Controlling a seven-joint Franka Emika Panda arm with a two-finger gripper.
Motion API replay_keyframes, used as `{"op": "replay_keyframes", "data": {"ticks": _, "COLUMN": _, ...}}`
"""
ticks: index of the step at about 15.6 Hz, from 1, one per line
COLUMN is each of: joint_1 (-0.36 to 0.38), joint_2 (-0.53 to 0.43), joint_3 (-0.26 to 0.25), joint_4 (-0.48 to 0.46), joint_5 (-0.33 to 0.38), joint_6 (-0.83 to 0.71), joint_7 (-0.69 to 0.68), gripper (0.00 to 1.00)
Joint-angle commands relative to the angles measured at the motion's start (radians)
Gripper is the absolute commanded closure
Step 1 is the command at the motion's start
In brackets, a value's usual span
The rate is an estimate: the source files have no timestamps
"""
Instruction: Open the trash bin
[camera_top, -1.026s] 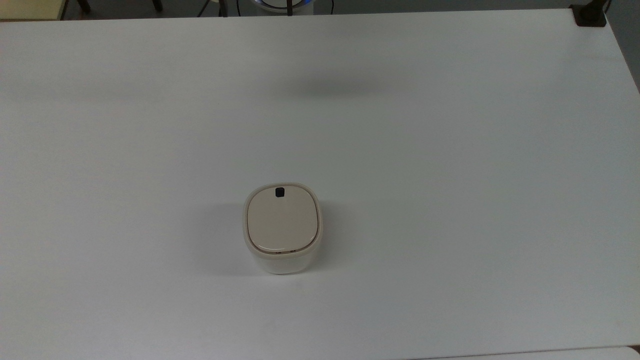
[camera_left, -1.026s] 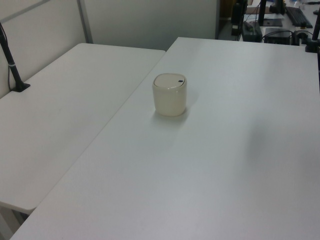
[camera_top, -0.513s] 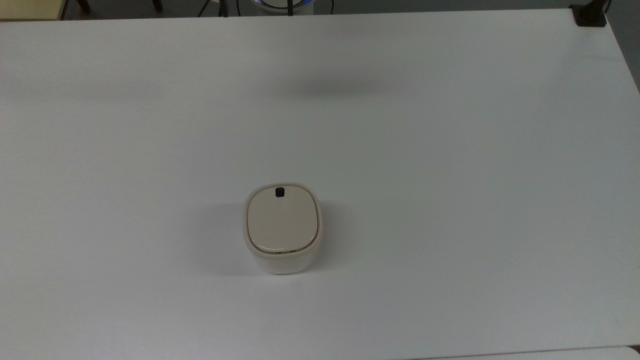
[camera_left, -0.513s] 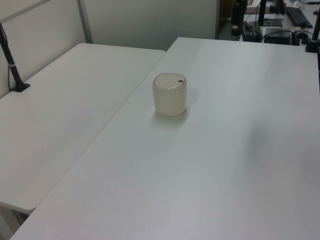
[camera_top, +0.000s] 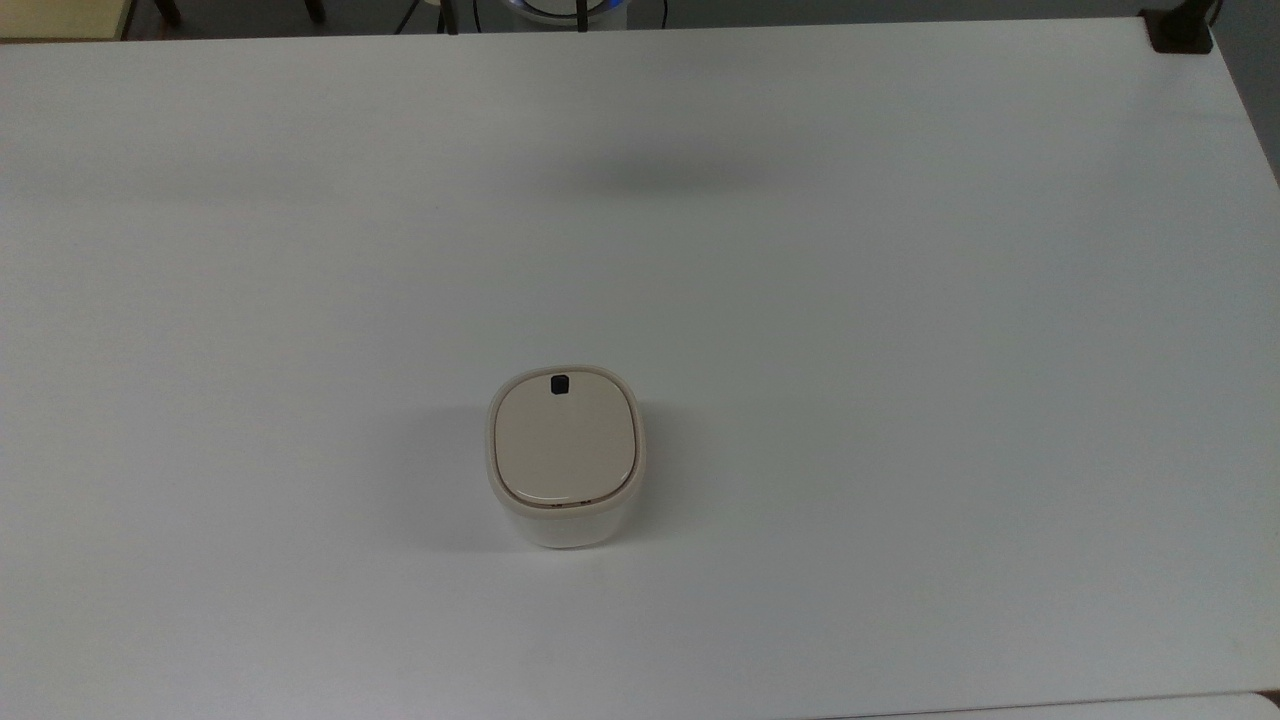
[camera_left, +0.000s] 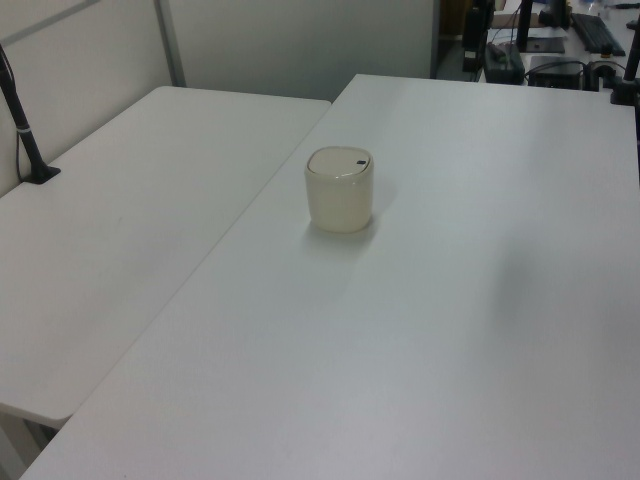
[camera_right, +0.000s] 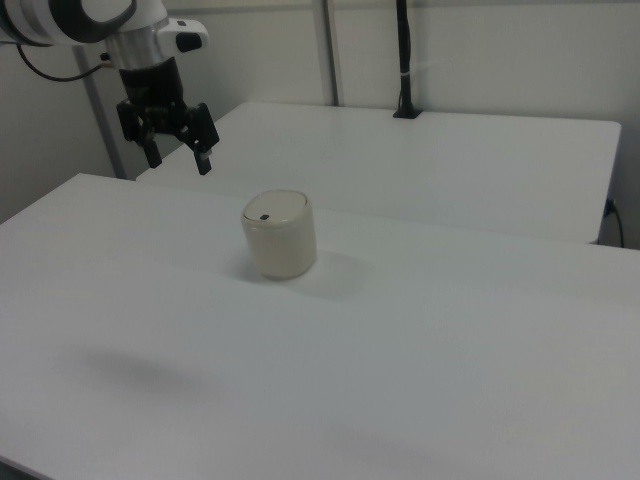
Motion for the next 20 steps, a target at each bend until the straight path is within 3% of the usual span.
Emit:
{"op": "replay_keyframes", "data": {"ticks": 1, "joint_1": -0.003, "joint_2": -0.023, "joint_3": 0.004, "joint_4": -0.033, "joint_5": 0.0, "joint_6": 0.02, "joint_7": -0.016, "gripper": 0.0}}
{"op": "replay_keyframes", "data": {"ticks": 10, "joint_1": -0.009, "joint_2": 0.003, "joint_3": 0.022, "joint_4": -0.062, "joint_5": -0.005, "joint_6": 0.053, "joint_7": -0.01, "gripper": 0.0}}
{"op": "replay_keyframes", "data": {"ticks": 14, "joint_1": -0.006, "joint_2": 0.039, "joint_3": 0.022, "joint_4": -0.067, "joint_5": -0.003, "joint_6": 0.241, "joint_7": 0.021, "gripper": 0.01}}
{"op": "replay_keyframes", "data": {"ticks": 18, "joint_1": 0.025, "joint_2": 0.113, "joint_3": 0.024, "joint_4": -0.059, "joint_5": -0.044, "joint_6": 0.472, "joint_7": 0.399, "gripper": 0.16}}
{"op": "replay_keyframes", "data": {"ticks": 20, "joint_1": 0.043, "joint_2": 0.148, "joint_3": 0.024, "joint_4": -0.057, "joint_5": -0.116, "joint_6": 0.516, "joint_7": 0.607, "gripper": 0.35}}
